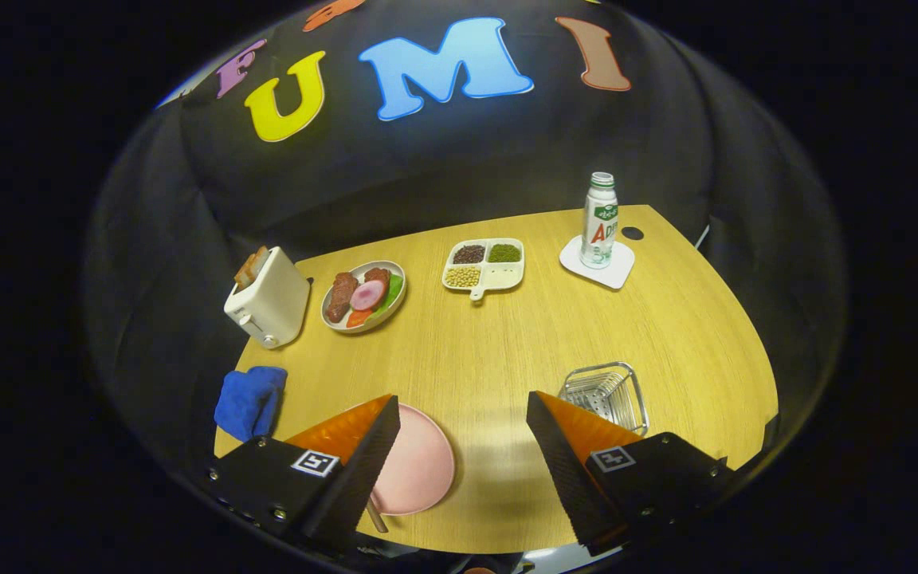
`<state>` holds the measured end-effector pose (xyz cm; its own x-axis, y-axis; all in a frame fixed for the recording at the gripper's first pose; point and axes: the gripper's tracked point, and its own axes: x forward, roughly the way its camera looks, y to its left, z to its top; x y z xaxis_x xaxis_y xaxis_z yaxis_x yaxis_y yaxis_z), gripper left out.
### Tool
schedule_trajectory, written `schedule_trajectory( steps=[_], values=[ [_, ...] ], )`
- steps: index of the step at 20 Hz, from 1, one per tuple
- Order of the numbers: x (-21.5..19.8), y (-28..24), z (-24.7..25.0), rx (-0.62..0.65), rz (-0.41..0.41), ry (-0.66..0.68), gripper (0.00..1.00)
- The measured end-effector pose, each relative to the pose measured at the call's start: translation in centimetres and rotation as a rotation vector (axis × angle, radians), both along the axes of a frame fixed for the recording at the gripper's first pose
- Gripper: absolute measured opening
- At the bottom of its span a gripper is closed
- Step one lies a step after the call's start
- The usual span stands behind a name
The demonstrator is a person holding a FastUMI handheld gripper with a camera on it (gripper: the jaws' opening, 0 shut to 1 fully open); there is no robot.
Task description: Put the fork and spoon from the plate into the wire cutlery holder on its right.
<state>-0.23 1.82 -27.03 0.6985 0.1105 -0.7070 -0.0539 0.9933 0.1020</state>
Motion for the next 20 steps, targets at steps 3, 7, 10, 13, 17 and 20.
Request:
schedule_trajectory(
  steps=[3, 7, 10, 13, 17, 20],
  values=[
    [-0.4, 2.4, -1.0, 0.004, 0.053, 0.019, 0.99],
    [-1.1, 5.3, -2.5, 0.008, 0.118, 0.047, 0.99],
    [-1.8, 6.9, -3.7, -0.002, 0.165, 0.072, 0.99],
    [-2.5, 8.2, -5.4, -0.011, 0.21, 0.102, 0.99],
    [-3.8, 9.6, -8.0, -0.022, 0.266, 0.159, 0.99],
    [-4.7, 10.5, -9.7, -0.035, 0.306, 0.198, 0.99]
  ],
)
